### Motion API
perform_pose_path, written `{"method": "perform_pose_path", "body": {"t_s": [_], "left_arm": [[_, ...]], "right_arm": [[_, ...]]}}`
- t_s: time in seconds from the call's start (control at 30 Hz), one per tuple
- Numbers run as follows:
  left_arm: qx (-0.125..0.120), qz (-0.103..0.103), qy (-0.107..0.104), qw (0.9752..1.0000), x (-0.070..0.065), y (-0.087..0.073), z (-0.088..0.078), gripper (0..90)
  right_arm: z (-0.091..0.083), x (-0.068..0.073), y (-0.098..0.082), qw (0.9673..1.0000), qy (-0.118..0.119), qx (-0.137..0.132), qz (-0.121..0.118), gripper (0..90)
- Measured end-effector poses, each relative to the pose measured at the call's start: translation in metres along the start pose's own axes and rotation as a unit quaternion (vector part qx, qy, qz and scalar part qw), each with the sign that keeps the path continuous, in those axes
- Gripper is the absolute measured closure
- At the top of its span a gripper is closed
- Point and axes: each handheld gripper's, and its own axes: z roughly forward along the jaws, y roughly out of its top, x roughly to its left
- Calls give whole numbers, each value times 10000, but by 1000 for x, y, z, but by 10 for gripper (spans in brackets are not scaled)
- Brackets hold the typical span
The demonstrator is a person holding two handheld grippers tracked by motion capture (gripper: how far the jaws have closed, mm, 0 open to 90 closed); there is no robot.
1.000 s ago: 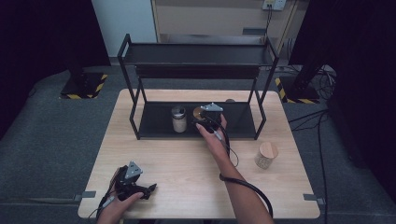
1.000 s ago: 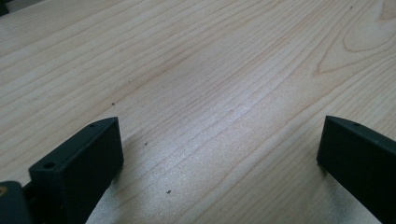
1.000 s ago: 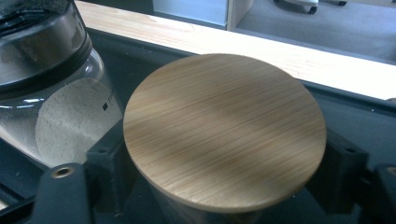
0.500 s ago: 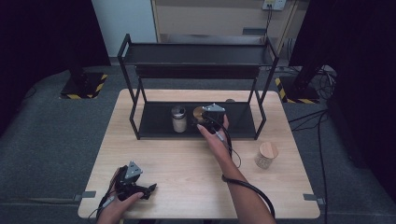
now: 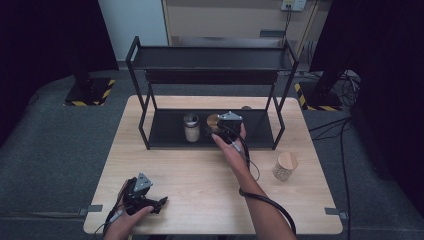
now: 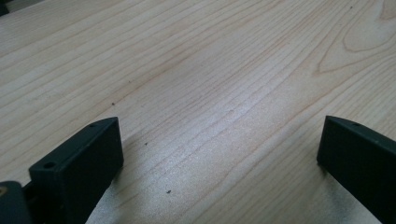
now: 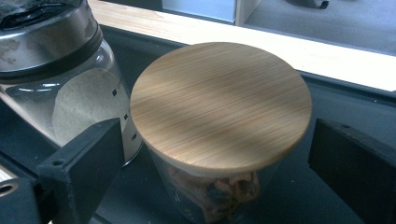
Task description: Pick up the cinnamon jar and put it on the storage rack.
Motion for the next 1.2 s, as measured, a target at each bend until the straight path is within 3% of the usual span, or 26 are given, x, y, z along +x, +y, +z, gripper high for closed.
{"method": "perform_pose_path", "body": {"t_s": [0.83, 1.2], "left_arm": [[0, 1, 2, 10000, 0, 0, 0, 0], [0, 1, 2, 10000, 0, 0, 0, 0]], "right_arm": [[-18, -3, -2, 10000, 28, 68, -47, 28], [-26, -3, 0, 9998, 50, 103, -180, 28]]}}
